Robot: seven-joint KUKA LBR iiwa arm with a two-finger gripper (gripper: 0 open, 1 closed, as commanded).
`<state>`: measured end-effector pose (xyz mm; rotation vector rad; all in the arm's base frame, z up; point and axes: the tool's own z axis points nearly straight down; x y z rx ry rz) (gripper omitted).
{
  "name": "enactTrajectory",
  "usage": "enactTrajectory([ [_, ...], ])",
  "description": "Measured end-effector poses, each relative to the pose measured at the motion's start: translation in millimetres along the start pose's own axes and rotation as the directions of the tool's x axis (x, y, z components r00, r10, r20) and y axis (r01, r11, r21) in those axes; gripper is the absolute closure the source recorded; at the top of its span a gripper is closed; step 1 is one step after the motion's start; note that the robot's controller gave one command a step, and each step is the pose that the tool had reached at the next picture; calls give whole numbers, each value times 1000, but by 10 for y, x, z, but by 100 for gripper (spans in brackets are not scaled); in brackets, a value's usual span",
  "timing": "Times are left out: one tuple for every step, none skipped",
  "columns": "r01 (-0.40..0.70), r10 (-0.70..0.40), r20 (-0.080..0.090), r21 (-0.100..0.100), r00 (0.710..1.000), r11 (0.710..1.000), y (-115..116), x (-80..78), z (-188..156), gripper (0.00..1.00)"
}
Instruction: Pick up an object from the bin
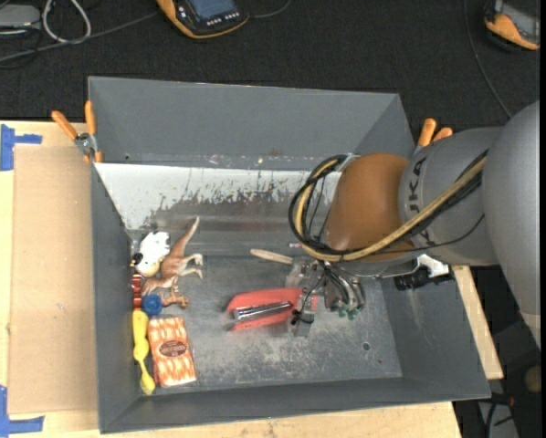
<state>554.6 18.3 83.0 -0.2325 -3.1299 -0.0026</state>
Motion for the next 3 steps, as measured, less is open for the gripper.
enactTrajectory([
  [338,-338,2,-1,941,941,32,-147,106,100],
  [337,-337,2,-1,942,942,32,-147,101,100],
  [336,-336,-5,-1,942,942,33,-165,-528,100],
])
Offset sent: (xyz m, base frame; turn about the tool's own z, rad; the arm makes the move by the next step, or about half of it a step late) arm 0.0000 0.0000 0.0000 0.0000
